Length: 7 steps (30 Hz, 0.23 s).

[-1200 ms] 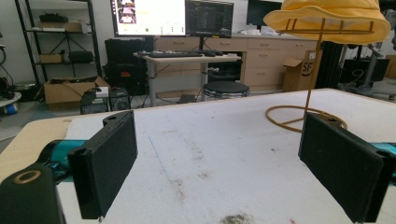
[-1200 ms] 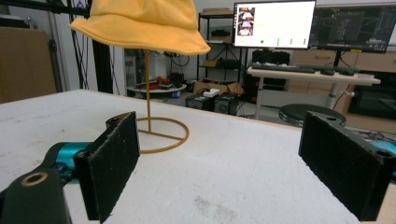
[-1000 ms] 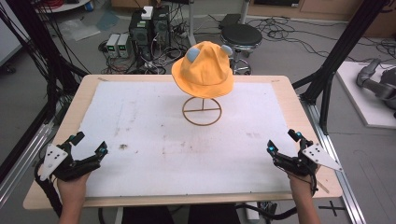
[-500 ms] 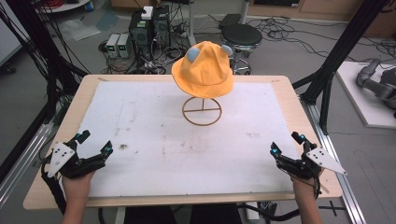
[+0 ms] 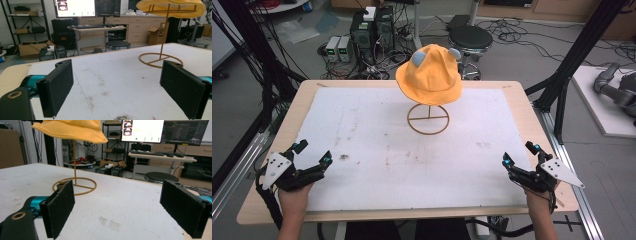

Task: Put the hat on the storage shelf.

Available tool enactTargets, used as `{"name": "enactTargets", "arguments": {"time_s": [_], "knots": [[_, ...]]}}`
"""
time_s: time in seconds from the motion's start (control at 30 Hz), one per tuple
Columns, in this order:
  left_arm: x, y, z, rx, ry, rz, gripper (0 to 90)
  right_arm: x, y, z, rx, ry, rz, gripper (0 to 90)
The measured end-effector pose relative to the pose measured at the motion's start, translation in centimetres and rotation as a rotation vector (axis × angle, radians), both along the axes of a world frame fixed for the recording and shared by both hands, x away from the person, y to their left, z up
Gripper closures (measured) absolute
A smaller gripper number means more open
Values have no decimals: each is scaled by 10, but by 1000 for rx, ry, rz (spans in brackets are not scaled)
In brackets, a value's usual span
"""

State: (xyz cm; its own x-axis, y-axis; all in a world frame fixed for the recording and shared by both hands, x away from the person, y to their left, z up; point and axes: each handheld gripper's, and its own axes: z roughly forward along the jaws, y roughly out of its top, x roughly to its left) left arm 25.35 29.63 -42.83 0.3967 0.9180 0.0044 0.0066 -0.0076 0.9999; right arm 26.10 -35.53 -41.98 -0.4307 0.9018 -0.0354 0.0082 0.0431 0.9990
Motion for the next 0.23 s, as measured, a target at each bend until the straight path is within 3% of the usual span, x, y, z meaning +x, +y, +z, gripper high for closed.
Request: {"name": "enactTargets", "arguments": {"time_s": [0.23], "knots": [[0, 1, 0, 0, 0, 3, 121, 0, 1, 1, -17, 4, -1, 125]]}}
